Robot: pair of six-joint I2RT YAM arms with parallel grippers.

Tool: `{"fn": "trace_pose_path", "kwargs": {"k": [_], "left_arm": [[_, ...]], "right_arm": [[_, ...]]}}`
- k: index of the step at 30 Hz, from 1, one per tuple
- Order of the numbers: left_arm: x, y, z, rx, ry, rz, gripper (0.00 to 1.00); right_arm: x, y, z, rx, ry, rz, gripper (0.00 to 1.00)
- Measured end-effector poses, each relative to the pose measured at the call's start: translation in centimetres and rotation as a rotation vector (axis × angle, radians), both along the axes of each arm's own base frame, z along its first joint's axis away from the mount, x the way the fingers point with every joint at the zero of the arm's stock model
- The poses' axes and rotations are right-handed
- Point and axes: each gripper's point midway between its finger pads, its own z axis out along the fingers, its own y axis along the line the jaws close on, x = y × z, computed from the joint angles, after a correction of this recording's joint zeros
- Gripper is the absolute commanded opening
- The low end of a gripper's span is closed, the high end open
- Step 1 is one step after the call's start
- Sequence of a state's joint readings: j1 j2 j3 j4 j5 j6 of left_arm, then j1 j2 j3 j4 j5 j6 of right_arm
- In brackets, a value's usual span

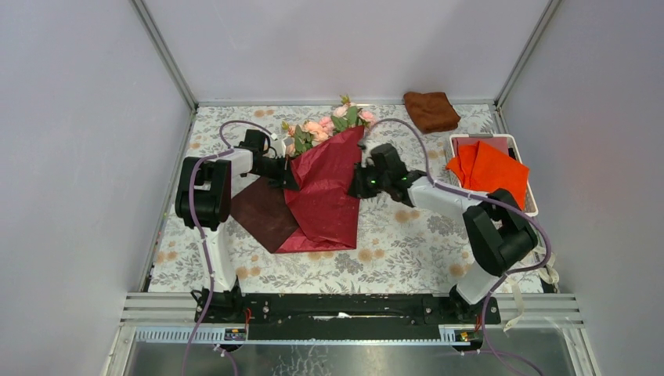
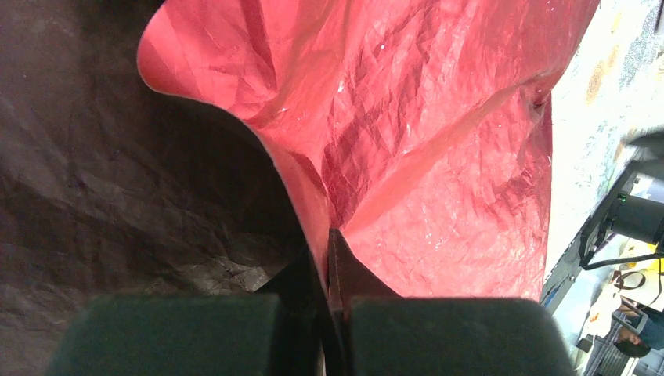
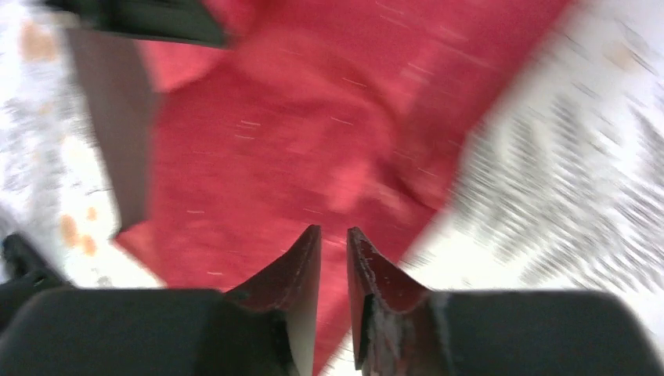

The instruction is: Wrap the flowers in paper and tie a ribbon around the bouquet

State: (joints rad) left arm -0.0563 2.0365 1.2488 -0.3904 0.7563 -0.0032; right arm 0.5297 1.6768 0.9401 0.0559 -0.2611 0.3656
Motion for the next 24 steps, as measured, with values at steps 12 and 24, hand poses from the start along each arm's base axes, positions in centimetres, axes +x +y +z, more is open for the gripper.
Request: {"fn": "trace_pose_path", "kwargs": {"k": [12,24], "left_arm": [[0.3,1.5,0.7,0.107,-0.059,-0.002,0.44],[-0.9,16.9,8.8,0.477,-0.283,0.248,0.85]], "right_arm": [[-2.1,13.3,-4.5,0.147,0.125,0.231,0.0],[-3.0,14.4,-4.9,0.233,0.175,0.201,0.0]]}}
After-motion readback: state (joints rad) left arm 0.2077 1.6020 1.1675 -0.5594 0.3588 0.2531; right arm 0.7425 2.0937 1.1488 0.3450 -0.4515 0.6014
